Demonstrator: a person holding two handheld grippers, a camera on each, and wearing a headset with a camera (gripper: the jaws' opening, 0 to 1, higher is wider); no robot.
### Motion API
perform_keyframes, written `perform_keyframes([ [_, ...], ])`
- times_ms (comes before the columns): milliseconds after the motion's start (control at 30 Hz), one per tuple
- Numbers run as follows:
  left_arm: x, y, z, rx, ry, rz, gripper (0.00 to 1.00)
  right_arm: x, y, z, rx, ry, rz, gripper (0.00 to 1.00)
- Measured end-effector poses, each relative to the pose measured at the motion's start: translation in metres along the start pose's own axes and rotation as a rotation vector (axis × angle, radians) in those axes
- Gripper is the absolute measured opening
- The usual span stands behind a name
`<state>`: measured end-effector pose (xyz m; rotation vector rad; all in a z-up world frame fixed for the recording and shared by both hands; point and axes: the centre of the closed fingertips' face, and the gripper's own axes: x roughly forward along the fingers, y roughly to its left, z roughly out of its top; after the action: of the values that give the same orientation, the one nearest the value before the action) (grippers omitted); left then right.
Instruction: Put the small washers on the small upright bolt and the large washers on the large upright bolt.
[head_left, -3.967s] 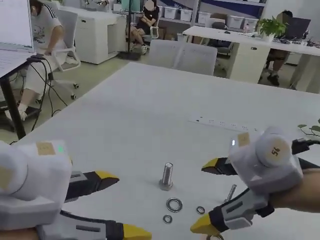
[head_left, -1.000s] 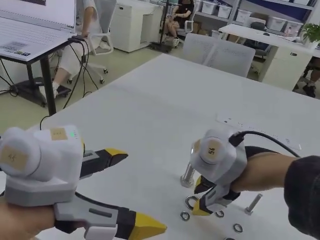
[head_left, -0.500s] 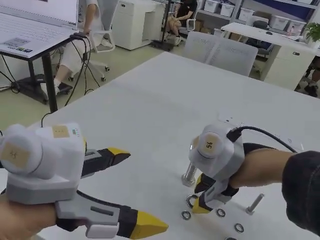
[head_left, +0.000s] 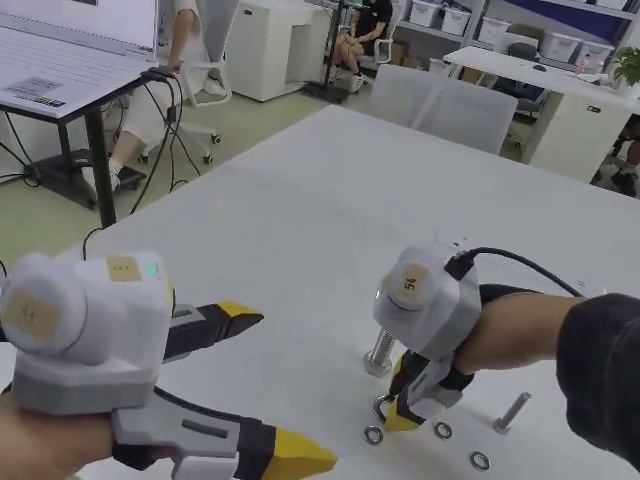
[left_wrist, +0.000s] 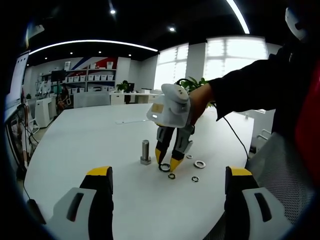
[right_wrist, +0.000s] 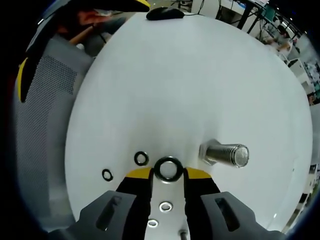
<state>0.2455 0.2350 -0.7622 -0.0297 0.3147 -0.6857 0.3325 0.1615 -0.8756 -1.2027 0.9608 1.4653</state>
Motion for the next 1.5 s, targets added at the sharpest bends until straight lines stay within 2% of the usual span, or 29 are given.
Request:
perform_keyframes([
  [500,0.003,0.0,0.001,0.018,0.003,-0.014,0.92,-0.002,0.0,-0.003,0.03,0.008,-0.006,0.24],
  [767,0.004,0.003,-0.003,0.022,0.009,-0.013,0.92,-0.012,-0.005,-0.006,0.037,0.001,-0.025,0.24],
  [933,0.005,0.007,-0.003,0.02,-0.003,-0.022,0.92,-0.025,-0.007,-0.006,0.045,-0.012,-0.038,0.24],
  [1033,0.005,0.007,-0.001,0.016,-0.031,-0.038,0.92,-0.033,-0.008,-0.008,0.046,-0.017,-0.049,0.24],
  [1267,0.009,0.011,-0.003,0.01,-0.041,-0.049,0.94,-0.056,-0.011,-0.008,0.042,-0.036,-0.074,0.24],
  [1500,0.016,0.02,-0.016,0.006,-0.022,-0.053,0.93,-0.08,-0.019,-0.001,0.027,-0.058,-0.113,0.24],
])
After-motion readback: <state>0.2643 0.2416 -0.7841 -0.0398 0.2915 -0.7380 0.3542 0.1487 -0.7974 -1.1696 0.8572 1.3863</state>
